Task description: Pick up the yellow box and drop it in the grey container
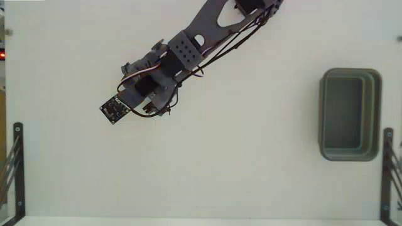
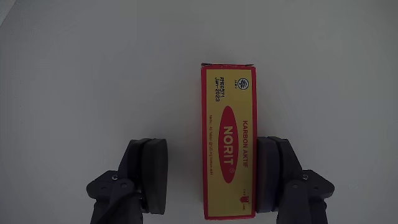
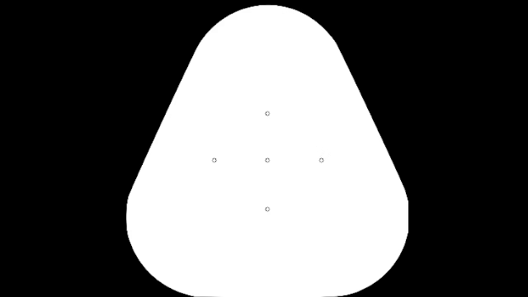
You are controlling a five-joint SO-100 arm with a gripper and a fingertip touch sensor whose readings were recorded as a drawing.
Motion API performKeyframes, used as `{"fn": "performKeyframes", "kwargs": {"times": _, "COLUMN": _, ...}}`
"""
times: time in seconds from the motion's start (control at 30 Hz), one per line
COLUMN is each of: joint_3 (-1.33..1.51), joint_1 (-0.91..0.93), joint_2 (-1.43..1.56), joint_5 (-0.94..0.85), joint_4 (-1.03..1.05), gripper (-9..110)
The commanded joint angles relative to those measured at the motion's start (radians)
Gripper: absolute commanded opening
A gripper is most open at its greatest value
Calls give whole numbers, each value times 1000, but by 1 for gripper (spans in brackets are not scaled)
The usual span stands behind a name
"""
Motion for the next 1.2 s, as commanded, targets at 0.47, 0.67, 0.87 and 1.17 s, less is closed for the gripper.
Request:
{"fn": "performKeyframes", "kwargs": {"times": 0.47, "joint_3": 1, "joint_1": 22, "joint_2": 38, "joint_5": 5, "joint_4": -8, "gripper": 75}}
{"fn": "performKeyframes", "kwargs": {"times": 0.67, "joint_3": 1, "joint_1": 22, "joint_2": 38, "joint_5": 5, "joint_4": -8, "gripper": 73}}
{"fn": "performKeyframes", "kwargs": {"times": 0.87, "joint_3": 1, "joint_1": 22, "joint_2": 38, "joint_5": 5, "joint_4": -8, "gripper": 72}}
{"fn": "performKeyframes", "kwargs": {"times": 1.17, "joint_3": 1, "joint_1": 22, "joint_2": 38, "joint_5": 5, "joint_4": -8, "gripper": 70}}
